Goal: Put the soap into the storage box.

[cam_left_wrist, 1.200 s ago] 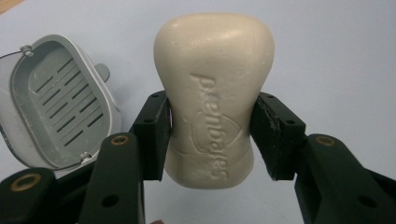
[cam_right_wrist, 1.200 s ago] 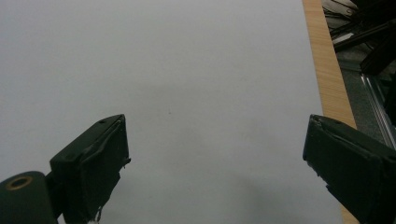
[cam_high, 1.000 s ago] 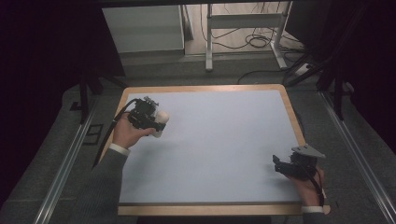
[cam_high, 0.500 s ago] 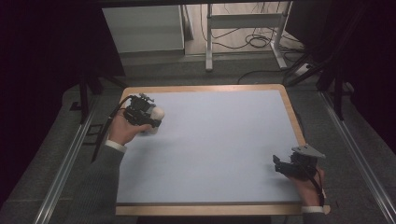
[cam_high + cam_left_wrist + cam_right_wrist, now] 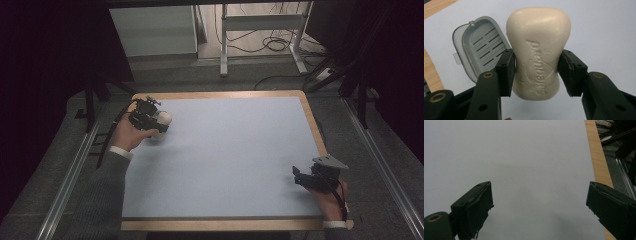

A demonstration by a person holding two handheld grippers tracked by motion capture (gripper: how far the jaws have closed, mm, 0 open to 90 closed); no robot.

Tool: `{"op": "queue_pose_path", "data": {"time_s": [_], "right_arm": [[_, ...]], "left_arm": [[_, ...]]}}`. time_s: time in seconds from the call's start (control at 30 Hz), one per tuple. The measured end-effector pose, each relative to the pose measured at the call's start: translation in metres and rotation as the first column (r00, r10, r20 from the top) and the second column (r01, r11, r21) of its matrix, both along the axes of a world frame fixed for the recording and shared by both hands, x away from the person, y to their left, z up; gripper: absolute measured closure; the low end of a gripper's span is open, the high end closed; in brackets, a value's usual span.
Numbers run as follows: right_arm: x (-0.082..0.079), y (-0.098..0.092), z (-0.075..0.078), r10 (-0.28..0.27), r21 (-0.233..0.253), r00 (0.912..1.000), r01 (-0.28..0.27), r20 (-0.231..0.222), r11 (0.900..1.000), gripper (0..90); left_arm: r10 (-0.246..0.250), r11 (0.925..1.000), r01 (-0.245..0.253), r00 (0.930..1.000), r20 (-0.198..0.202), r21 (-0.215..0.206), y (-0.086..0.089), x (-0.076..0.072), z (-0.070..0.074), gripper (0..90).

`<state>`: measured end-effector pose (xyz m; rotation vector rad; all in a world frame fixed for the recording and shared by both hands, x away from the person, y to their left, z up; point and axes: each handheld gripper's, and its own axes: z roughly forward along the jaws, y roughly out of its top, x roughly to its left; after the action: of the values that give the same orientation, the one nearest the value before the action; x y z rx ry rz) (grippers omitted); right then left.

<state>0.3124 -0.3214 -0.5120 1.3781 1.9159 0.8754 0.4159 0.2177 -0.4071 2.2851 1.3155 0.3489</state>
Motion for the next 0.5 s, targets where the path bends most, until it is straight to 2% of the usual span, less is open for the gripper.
{"op": "queue_pose_path", "data": {"time_s": [0.5], "right_arm": [[0.001,-0.001,-0.001,-0.003,0.001,1.0,0.003,-0.002,1.0,6.6]], "left_arm": [[0.048,0.9987,-0.048,0.9983,-0.031,0.016,0.009,0.021,-0.007,49.9]]}}
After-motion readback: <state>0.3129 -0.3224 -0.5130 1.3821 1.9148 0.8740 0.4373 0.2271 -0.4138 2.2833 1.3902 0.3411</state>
